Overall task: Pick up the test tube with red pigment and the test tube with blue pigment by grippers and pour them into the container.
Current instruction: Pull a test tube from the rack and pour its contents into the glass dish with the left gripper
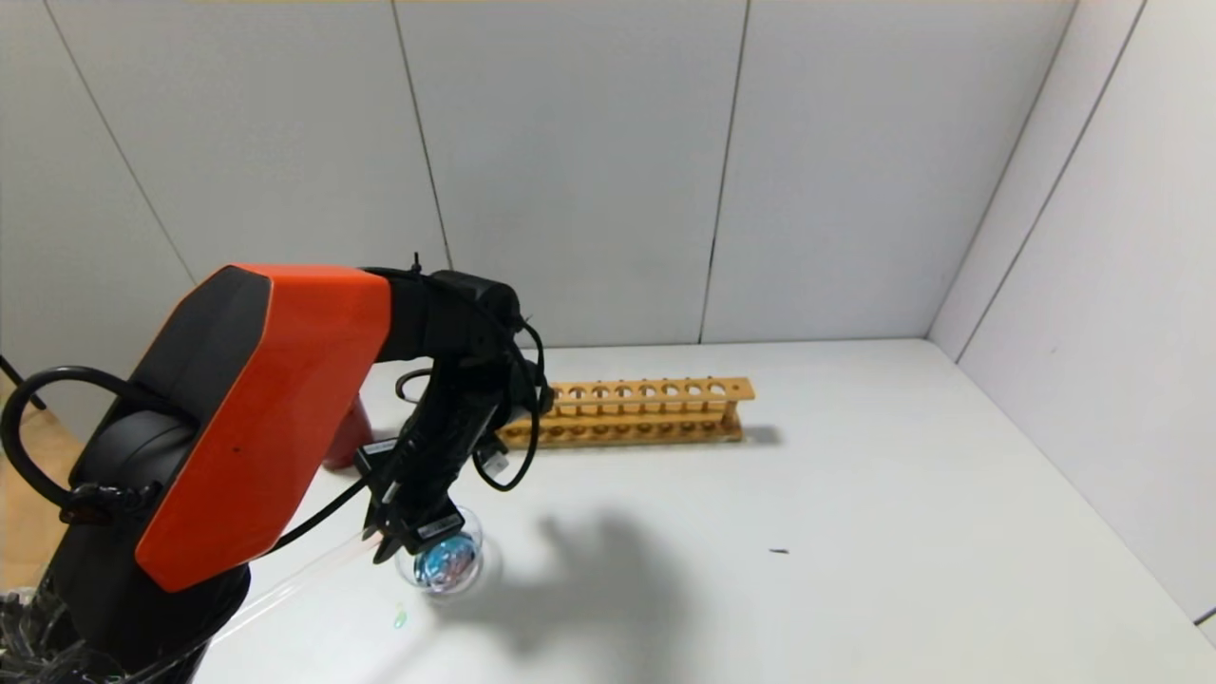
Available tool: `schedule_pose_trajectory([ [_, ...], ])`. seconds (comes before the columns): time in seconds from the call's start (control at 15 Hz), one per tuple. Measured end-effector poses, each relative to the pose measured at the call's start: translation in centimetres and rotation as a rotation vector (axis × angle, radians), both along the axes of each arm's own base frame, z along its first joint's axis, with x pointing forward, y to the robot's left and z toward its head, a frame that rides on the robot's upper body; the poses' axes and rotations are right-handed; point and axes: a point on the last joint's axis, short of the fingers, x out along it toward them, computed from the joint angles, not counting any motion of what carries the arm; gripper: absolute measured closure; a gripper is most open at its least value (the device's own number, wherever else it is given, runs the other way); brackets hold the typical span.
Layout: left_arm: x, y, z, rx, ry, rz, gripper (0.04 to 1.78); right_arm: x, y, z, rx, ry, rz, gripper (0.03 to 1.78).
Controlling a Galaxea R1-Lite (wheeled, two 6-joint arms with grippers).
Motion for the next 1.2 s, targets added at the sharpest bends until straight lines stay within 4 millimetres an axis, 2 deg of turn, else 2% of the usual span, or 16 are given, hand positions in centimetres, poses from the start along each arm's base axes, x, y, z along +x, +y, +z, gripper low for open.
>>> schedule_pose_trajectory([
  [0.6, -0.2, -1.3, -1.5, 0.094, -0.006, -0.073, 1.48, 0.0, 0.0, 0.0, 0.0, 0.0, 0.0, 0.1],
  [1.2, 0.1, -1.6, -3.1, 0.154, 0.015, -0.113, 1.48, 0.0, 0.0, 0.0, 0.0, 0.0, 0.0, 0.1],
])
